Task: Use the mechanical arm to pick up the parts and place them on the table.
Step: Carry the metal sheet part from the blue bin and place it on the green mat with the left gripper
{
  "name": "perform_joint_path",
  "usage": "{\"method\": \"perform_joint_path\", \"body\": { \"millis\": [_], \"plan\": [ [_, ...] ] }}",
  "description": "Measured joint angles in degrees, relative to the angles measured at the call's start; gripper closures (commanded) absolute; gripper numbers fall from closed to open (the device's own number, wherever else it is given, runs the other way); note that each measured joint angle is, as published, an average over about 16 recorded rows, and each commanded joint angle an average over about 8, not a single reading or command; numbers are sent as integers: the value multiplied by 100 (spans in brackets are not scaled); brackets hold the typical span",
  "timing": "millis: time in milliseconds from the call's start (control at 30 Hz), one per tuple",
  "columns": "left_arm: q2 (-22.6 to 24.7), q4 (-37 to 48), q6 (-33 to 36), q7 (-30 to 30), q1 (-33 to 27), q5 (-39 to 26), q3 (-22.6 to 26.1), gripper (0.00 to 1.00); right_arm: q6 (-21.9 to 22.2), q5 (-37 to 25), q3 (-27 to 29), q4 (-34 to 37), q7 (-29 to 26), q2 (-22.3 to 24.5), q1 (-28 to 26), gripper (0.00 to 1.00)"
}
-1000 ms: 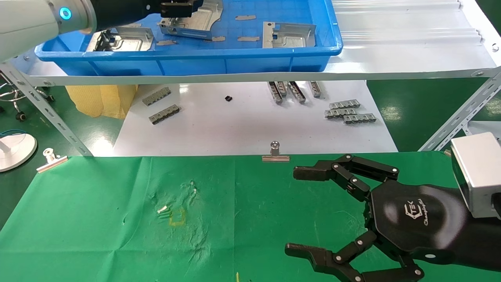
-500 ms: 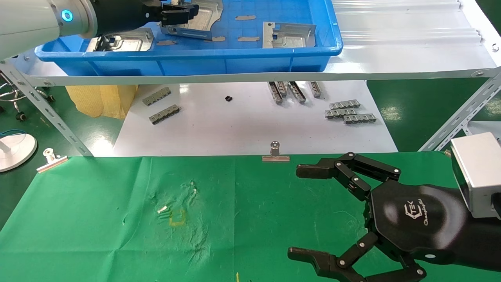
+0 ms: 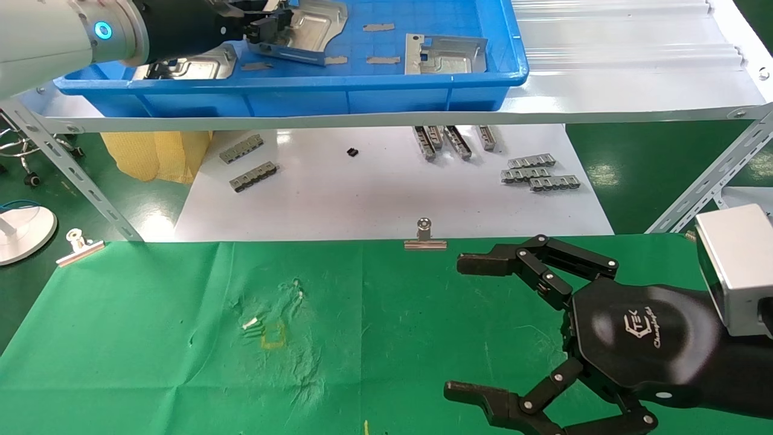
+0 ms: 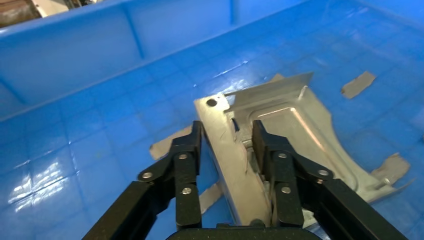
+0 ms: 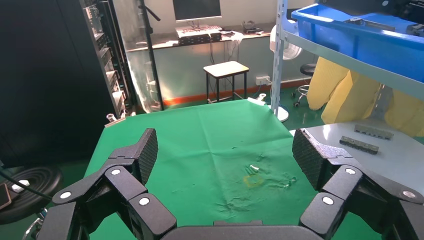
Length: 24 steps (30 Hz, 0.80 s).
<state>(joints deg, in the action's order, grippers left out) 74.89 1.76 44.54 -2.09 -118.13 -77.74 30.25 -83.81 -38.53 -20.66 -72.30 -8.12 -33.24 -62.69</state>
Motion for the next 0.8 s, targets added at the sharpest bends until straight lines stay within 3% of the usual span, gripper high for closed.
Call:
{"method": "perform_joint_path", "body": {
  "millis": [467, 800],
  "plan": [
    [-45, -197, -76, -68, -17, 21, -15, 100, 0, 0, -1, 0, 0, 0, 0, 0],
    [-305, -454, 272, 368, -167, 242, -170, 100, 0, 1, -1, 0, 1, 0, 0, 0]
  ]
}}
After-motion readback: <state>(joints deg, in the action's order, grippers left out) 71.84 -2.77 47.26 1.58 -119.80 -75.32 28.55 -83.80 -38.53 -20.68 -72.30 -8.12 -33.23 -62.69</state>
